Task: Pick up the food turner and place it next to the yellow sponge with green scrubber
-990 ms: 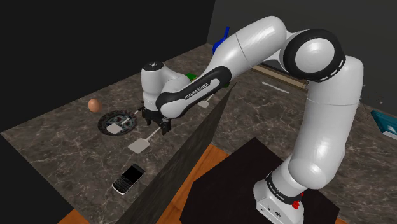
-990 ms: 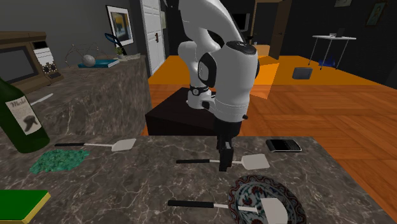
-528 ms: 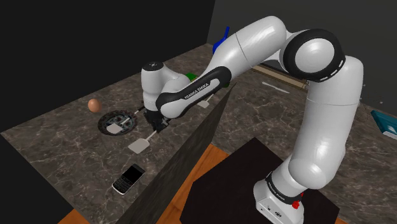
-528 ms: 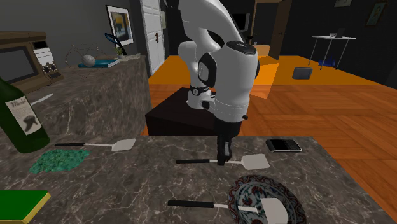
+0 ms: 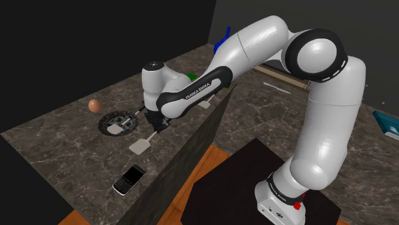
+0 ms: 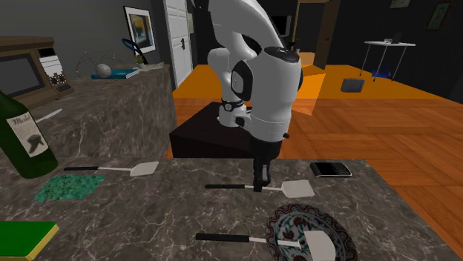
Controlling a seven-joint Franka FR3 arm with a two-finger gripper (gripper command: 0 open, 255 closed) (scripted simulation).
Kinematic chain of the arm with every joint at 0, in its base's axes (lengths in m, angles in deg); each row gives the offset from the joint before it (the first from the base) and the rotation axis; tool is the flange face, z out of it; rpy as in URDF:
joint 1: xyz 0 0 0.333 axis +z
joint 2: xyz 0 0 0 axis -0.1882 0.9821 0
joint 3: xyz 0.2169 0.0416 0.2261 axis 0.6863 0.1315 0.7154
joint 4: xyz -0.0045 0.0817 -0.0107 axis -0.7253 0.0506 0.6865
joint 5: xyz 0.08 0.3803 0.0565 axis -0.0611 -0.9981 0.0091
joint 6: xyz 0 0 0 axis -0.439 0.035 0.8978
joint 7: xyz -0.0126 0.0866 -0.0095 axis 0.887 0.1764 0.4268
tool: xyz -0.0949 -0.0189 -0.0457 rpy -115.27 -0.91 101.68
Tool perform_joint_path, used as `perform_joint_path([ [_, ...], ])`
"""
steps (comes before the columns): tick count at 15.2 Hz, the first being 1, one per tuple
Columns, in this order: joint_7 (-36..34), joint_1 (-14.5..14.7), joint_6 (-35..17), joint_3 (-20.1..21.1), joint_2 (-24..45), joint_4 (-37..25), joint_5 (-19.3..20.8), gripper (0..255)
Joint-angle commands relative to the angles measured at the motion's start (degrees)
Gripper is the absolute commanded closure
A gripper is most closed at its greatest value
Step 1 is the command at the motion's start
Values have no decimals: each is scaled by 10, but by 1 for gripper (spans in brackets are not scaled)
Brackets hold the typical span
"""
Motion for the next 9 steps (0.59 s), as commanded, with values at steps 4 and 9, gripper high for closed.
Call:
perform_joint_path([
  [4,15,-9,24,12,-25,-3,-20,255],
  [9,30,-18,52,23,-51,-10,-42,255],
])
